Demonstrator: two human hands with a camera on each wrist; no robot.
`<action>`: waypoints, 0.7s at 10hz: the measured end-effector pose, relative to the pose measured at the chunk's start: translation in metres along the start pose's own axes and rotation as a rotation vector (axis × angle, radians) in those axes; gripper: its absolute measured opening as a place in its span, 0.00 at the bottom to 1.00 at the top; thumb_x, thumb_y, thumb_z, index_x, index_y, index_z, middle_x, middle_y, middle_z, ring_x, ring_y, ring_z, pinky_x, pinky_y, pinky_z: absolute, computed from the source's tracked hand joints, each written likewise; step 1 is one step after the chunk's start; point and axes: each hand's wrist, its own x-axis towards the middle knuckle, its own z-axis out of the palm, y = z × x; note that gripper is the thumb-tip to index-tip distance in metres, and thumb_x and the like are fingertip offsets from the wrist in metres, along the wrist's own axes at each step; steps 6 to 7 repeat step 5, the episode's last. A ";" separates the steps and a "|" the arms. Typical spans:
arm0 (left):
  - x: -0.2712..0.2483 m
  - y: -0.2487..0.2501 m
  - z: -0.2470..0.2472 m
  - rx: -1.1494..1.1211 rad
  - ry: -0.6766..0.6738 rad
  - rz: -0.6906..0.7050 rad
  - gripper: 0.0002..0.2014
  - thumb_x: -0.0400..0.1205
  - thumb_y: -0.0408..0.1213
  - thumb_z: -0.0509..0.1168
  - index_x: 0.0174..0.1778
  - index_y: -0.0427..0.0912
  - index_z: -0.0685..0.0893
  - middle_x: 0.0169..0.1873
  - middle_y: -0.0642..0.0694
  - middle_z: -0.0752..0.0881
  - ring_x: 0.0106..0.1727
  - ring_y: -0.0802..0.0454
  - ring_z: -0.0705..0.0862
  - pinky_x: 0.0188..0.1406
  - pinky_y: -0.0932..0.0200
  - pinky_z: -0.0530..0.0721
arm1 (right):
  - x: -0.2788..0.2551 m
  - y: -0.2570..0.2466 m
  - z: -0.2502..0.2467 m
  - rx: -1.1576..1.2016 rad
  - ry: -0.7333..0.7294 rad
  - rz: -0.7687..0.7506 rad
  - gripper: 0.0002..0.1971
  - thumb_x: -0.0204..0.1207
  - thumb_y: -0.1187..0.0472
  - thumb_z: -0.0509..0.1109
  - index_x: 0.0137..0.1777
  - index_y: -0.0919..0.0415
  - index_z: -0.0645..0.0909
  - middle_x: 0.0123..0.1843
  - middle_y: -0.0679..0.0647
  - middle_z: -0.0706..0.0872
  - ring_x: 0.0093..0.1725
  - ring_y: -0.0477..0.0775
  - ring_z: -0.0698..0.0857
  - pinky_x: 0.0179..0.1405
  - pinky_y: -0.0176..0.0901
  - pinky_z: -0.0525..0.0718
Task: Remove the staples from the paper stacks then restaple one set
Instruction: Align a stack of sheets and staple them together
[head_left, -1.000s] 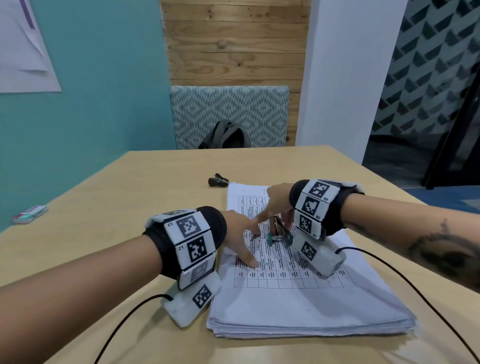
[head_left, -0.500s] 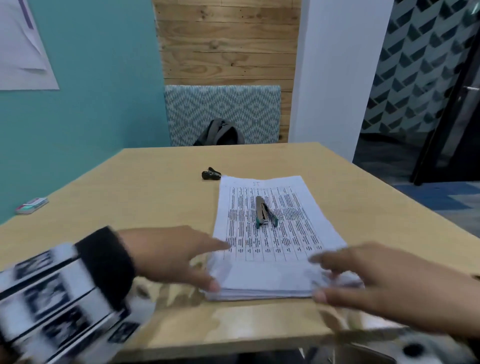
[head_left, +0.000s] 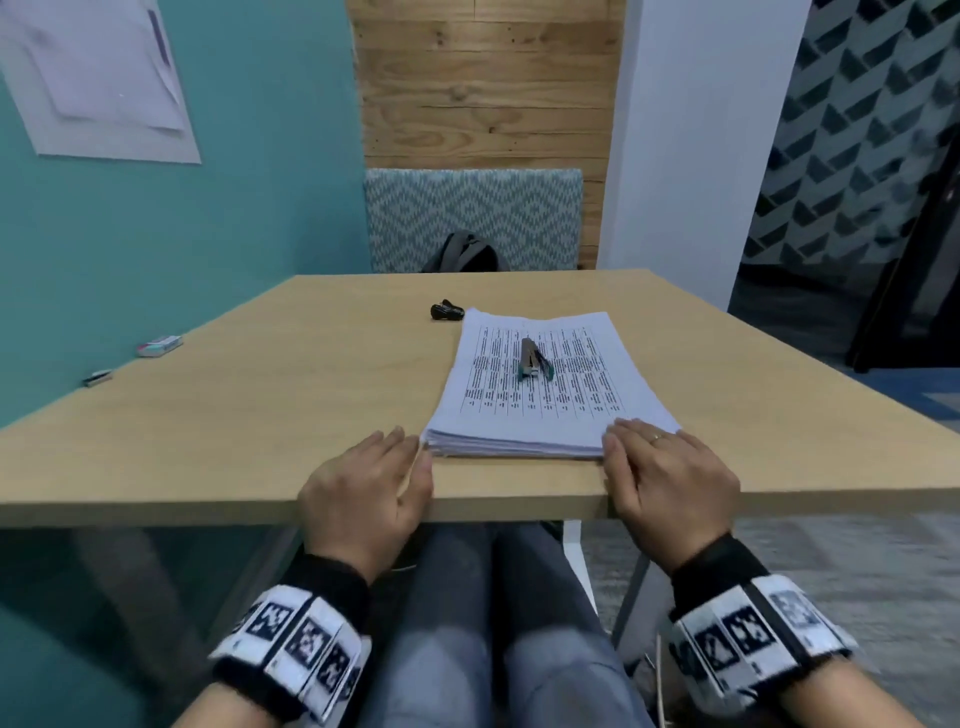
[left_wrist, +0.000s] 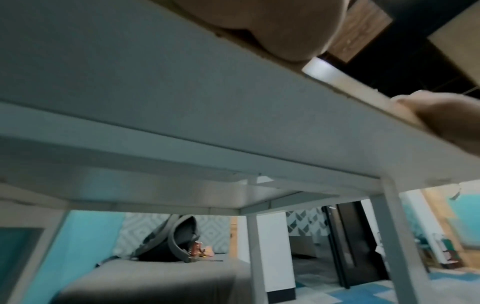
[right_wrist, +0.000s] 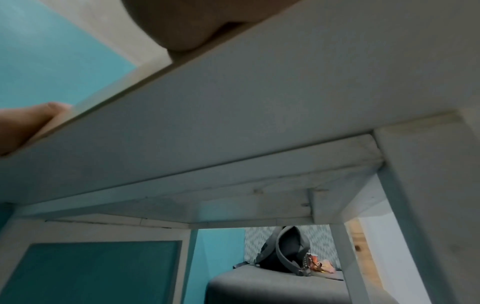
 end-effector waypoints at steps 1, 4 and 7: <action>-0.002 0.002 0.003 0.010 0.020 0.000 0.20 0.77 0.45 0.55 0.35 0.43 0.92 0.37 0.45 0.92 0.36 0.48 0.91 0.28 0.59 0.84 | -0.001 -0.001 0.001 -0.036 0.051 -0.004 0.21 0.78 0.56 0.55 0.32 0.60 0.86 0.34 0.55 0.90 0.33 0.57 0.88 0.35 0.44 0.83; 0.003 -0.006 0.019 0.009 0.184 0.052 0.21 0.79 0.44 0.54 0.35 0.43 0.91 0.36 0.46 0.92 0.36 0.48 0.91 0.26 0.60 0.83 | -0.001 0.007 0.015 -0.037 0.221 -0.057 0.21 0.79 0.57 0.56 0.33 0.60 0.87 0.36 0.55 0.91 0.35 0.56 0.89 0.41 0.42 0.75; 0.001 -0.004 0.026 0.000 0.343 0.113 0.27 0.84 0.46 0.49 0.35 0.42 0.92 0.36 0.45 0.92 0.36 0.47 0.91 0.27 0.60 0.82 | -0.004 0.006 0.015 0.015 0.259 -0.091 0.20 0.80 0.57 0.56 0.37 0.60 0.89 0.41 0.55 0.92 0.41 0.56 0.91 0.46 0.43 0.77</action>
